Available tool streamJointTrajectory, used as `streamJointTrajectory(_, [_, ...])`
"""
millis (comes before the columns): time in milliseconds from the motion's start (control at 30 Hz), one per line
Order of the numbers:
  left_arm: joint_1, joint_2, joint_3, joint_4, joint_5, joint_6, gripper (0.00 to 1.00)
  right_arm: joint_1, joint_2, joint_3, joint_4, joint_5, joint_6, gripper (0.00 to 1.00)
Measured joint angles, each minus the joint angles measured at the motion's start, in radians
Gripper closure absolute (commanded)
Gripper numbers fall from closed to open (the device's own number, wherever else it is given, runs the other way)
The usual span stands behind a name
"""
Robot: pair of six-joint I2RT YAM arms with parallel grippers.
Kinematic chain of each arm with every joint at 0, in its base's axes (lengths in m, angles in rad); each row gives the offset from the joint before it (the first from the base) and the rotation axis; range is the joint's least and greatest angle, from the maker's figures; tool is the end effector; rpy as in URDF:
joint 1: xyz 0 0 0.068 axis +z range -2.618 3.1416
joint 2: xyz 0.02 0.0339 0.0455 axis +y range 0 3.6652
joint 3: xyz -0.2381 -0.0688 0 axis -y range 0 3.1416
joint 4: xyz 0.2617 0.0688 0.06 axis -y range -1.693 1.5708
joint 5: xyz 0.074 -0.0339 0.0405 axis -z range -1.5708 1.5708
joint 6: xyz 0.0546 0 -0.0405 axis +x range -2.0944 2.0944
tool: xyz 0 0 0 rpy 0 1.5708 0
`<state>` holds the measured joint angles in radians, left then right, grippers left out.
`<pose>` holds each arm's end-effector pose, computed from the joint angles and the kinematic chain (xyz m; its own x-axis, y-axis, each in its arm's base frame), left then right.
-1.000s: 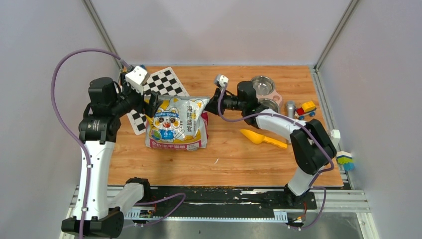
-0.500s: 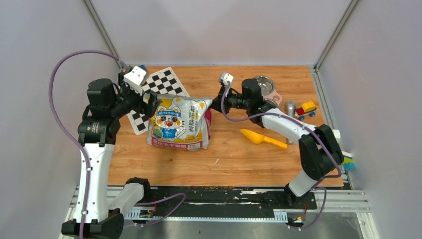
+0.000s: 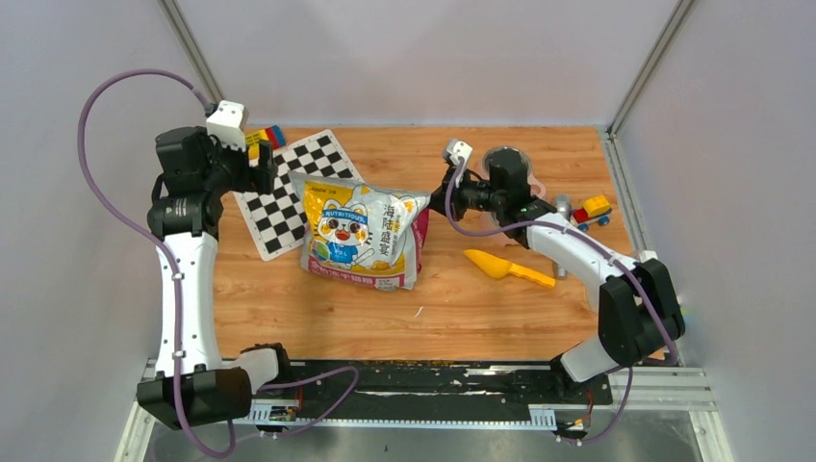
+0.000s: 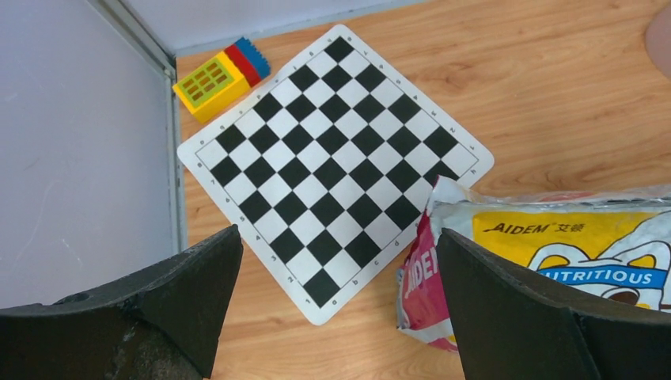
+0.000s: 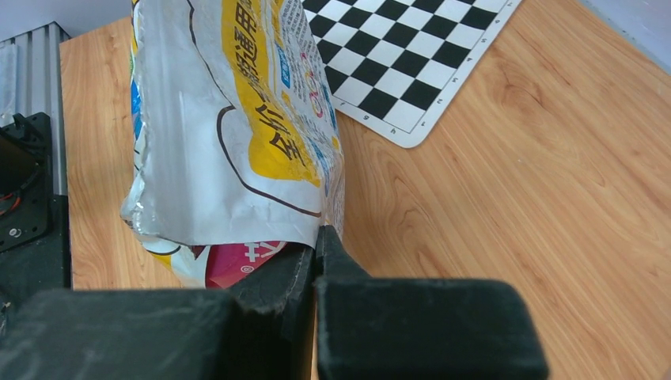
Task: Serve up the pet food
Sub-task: Adjust the pet food bag at the center of the board.
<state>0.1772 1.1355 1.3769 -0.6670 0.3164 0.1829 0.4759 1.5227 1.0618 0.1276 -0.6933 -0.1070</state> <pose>0.2727 0.0316 0.3982 -0.3794 0.1077 -0.9190 0.1835 0.9822 0.0393 0.3211 0.2048 0.2507 -0.1942 -0.1925 -0.9619 -0.9151 0.3887 0.1070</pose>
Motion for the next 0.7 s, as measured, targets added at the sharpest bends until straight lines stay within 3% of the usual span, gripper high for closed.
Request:
streamJointTrajectory(300, [0.004,0.039,-0.02,0.149,-0.053,-0.061,0.0,-0.05,-0.045,-0.019,-0.05,-0.015,-0.034,1.0])
streamJointTrajectory(467, [0.006,0.169,-0.028,0.211,-0.088,-0.099,0.0,-0.057,-0.043,-0.006,-0.071,-0.027,-0.028,1.0])
streamJointTrajectory(700, [-0.009,0.31,-0.089,0.294,-0.015,-0.143,0.0,-0.098,0.039,0.096,-0.117,-0.069,0.025,1.0])
